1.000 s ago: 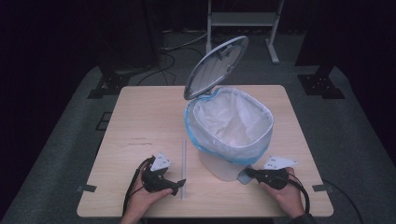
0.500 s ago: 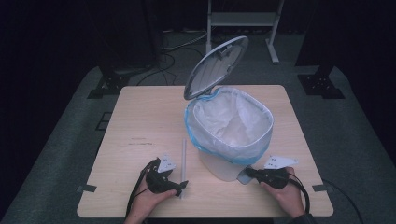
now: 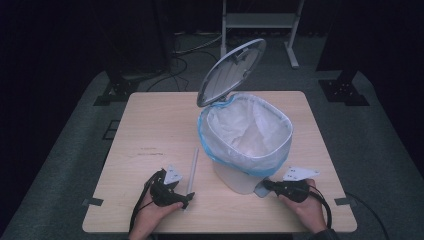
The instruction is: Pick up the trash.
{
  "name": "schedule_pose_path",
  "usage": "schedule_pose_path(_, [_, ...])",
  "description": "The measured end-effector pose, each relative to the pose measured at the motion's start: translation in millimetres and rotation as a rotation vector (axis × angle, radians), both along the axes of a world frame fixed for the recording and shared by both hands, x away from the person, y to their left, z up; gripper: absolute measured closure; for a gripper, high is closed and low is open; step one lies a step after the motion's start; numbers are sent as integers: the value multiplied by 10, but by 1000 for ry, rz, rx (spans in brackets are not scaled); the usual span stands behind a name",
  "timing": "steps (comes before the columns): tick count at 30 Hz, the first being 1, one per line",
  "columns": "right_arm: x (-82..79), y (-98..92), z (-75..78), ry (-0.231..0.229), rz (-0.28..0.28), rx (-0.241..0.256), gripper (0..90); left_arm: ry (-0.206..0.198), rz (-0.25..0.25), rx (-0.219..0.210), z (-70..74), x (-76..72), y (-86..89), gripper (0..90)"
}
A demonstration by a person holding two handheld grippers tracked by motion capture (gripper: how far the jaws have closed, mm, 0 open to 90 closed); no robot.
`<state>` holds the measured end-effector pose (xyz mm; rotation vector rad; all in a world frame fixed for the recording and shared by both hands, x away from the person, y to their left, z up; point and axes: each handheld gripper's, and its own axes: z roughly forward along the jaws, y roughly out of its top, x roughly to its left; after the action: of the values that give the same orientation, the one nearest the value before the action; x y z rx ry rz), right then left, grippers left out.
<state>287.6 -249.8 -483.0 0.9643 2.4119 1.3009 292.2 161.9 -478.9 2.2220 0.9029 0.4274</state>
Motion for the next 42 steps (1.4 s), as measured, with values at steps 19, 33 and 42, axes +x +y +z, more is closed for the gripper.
schedule_pose_path(19, [3, -3, 0, 4, 0, 3, 898, 20, 3, -18, 31, 36, 229, 241])
schedule_pose_path(33, [4, -4, 0, 7, -3, 6, 897, 8, -10, -42, 30, 51, 342, 389])
schedule_pose_path(42, [5, -4, 0, 8, -3, 7, 897, 11, -5, -48, 38, 74, 398, 467])
